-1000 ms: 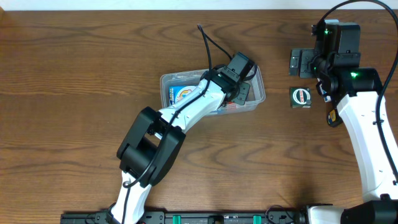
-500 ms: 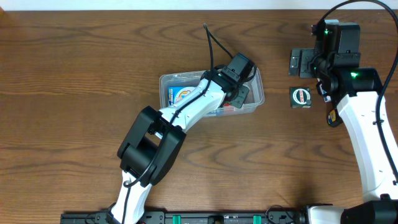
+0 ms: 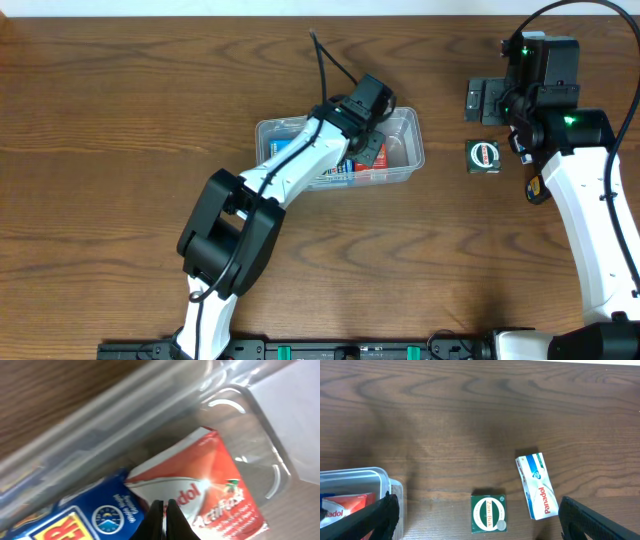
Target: Pack container
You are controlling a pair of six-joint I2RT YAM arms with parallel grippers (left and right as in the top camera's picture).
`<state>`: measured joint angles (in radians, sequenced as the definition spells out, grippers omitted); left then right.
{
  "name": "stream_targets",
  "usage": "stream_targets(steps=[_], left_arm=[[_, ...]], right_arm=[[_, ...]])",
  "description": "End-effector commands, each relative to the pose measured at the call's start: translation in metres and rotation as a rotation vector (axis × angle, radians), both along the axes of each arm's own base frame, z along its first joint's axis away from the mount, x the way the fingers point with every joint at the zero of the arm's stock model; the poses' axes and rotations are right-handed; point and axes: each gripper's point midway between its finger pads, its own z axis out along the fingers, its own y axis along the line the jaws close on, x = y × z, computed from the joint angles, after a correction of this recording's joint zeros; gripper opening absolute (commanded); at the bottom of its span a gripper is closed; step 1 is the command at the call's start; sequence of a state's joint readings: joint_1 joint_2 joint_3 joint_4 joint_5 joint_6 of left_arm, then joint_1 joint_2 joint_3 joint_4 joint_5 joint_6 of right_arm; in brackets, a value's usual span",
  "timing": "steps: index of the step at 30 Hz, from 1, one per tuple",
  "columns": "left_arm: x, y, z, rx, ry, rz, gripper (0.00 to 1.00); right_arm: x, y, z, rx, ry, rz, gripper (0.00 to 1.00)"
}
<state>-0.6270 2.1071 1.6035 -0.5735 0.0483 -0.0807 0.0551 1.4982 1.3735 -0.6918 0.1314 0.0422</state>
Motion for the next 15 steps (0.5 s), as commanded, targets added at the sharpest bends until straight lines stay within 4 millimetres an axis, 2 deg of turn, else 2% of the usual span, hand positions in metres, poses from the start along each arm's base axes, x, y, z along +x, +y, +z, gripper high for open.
stream_targets(steps=[1, 3, 6, 9, 13, 15], left_arm=[[0.005, 0.003, 0.02, -0.008, -0.041, 0.002, 0.06], [0.009, 0.007, 0.027, -0.006, -0.061, 0.017, 0.06], [0.02, 0.026, 0.049, -0.012, -0.102, 0.121, 0.06], [0.024, 0.043, 0.061, -0.029, -0.1, 0.188, 0.06], [0.02, 0.073, 0.057, 0.023, -0.048, 0.236, 0.06], [0.018, 0.098, 0.054, 0.076, -0.024, 0.281, 0.06]], right_arm=[[0.0, -0.002, 0.005, 0.002, -0.014, -0.014, 0.99], [0.0, -0.002, 0.005, 0.002, -0.014, -0.013, 0.99], [0.0, -0.002, 0.005, 0.002, -0.014, -0.014, 0.99], [0.0, -0.002, 0.005, 0.002, -0.014, -0.013, 0.99], [0.0, -0.002, 0.005, 0.002, -0.014, -0.013, 0.99], [0.0, -0.002, 0.005, 0.002, -0.014, -0.014, 0.99]])
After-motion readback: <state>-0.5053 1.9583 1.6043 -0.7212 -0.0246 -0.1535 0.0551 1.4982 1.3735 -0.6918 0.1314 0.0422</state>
